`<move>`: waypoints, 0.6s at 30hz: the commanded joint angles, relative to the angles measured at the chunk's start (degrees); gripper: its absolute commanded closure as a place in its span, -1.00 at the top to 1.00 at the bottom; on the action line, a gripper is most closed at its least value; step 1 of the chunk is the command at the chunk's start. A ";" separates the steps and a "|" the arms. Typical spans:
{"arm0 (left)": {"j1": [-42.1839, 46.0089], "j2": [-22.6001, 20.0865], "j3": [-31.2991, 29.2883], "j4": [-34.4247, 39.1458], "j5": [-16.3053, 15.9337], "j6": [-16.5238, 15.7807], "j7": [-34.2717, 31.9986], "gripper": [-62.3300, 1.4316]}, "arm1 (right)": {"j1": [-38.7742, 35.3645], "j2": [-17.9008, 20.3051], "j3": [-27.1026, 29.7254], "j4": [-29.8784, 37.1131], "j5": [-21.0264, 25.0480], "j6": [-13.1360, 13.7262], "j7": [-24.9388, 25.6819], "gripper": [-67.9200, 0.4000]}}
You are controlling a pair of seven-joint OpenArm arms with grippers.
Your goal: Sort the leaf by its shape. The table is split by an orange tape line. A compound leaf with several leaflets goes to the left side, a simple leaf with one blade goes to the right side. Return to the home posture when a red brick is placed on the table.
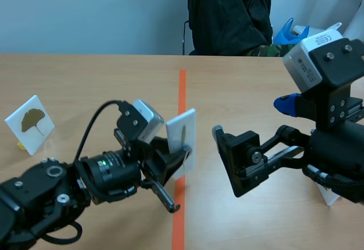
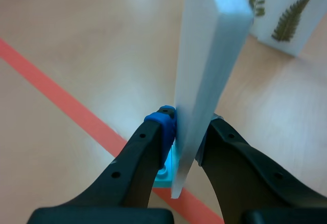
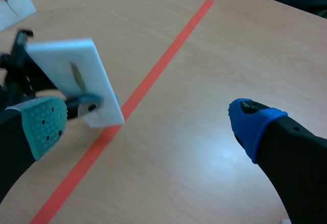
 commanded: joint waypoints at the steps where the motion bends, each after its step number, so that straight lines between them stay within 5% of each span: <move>1: 1.46 -0.94 -2.73 3.72 -1.86 0.20 0.52 -0.78 | 0.70 0.74 0.70 0.31 0.61 -0.20 0.83 1.00; 7: 8.22 -1.88 -13.22 9.75 -7.85 0.17 3.74 -0.78 | 0.70 0.74 0.70 0.31 0.63 -0.17 0.85 1.00; 18: 20.28 -1.81 -31.82 12.83 -12.52 0.17 3.67 -0.78 | 1.03 0.74 0.70 0.31 0.61 -0.17 1.68 1.00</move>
